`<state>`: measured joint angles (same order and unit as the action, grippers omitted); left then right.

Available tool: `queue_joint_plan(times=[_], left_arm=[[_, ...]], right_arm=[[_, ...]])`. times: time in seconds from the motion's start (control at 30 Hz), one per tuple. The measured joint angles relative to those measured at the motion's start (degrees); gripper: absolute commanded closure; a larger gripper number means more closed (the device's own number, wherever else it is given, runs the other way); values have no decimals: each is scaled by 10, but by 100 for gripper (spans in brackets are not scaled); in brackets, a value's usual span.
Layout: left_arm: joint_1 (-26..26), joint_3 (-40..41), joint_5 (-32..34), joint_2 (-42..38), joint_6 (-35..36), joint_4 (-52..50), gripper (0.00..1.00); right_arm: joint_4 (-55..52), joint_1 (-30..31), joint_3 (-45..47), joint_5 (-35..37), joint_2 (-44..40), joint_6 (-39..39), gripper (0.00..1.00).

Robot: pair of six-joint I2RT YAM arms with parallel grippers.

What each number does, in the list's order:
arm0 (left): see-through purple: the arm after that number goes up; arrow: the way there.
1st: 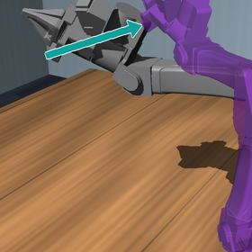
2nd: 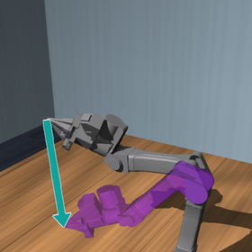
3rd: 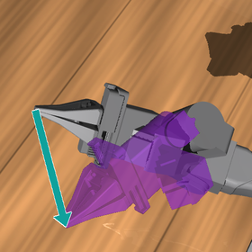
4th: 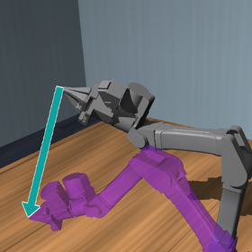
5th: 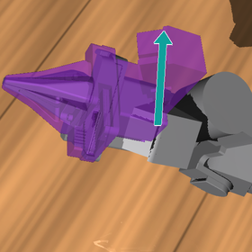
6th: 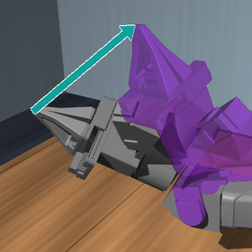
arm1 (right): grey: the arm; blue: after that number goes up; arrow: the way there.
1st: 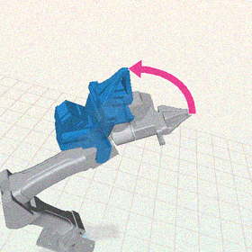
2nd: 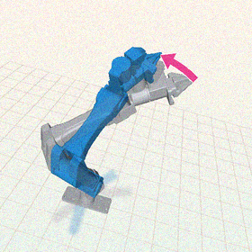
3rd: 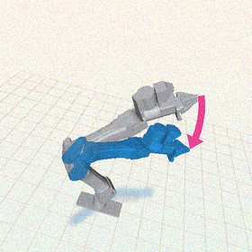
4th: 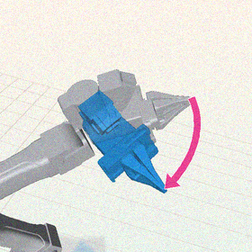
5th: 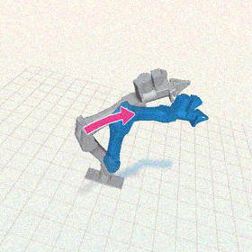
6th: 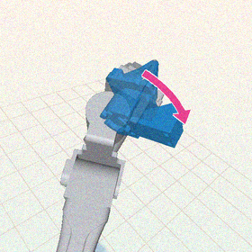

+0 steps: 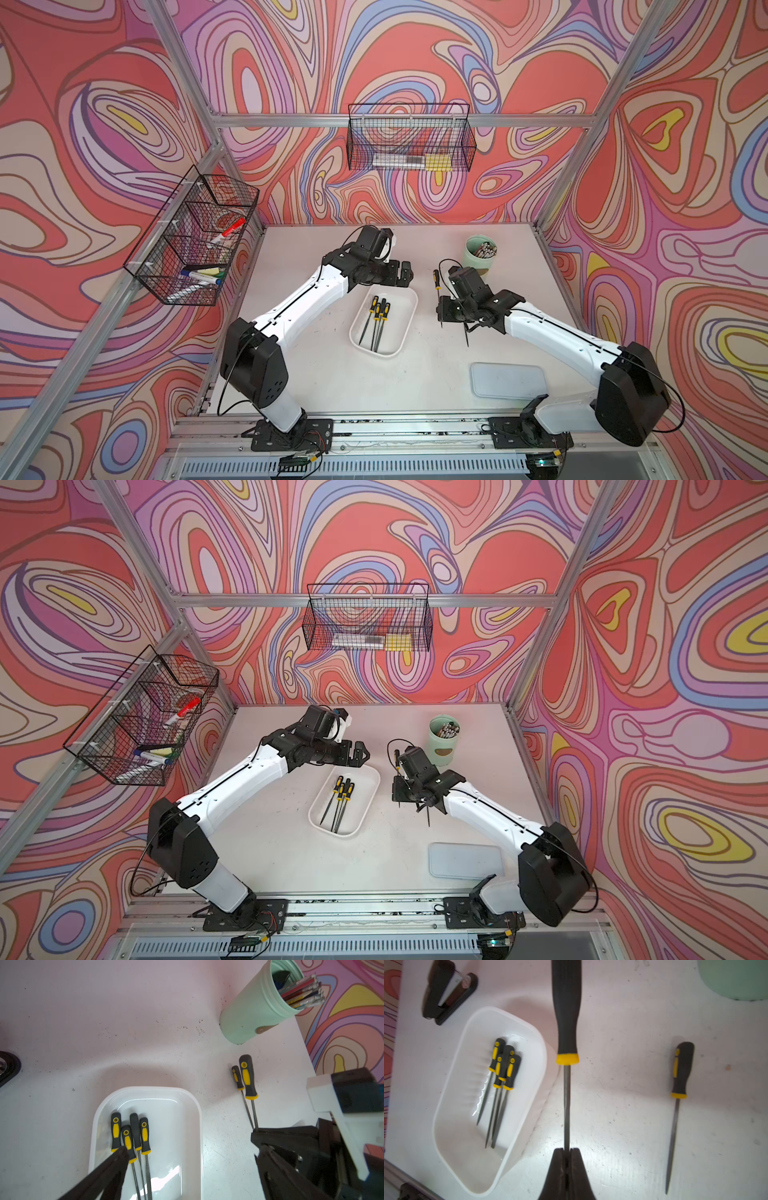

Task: Take the file tool out of the storage box
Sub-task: Pick up the file tool from the storage box, then place the file tool at the center of the board.

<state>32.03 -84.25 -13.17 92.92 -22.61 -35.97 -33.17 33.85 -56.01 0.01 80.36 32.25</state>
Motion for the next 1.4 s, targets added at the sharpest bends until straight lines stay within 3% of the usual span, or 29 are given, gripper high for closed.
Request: queue_joint_plan(times=[0.27,1.0,1.4], left_arm=[[0,37,6,-69,32,-12,1],[-2,64,16,-73,44,-5,1],[-2,65,18,-71,45,-5,1]], right_arm=[[-48,0,-3,50,68,9,100],[-46,0,12,82,156,15,100],[-37,0,19,84,158,16,78]])
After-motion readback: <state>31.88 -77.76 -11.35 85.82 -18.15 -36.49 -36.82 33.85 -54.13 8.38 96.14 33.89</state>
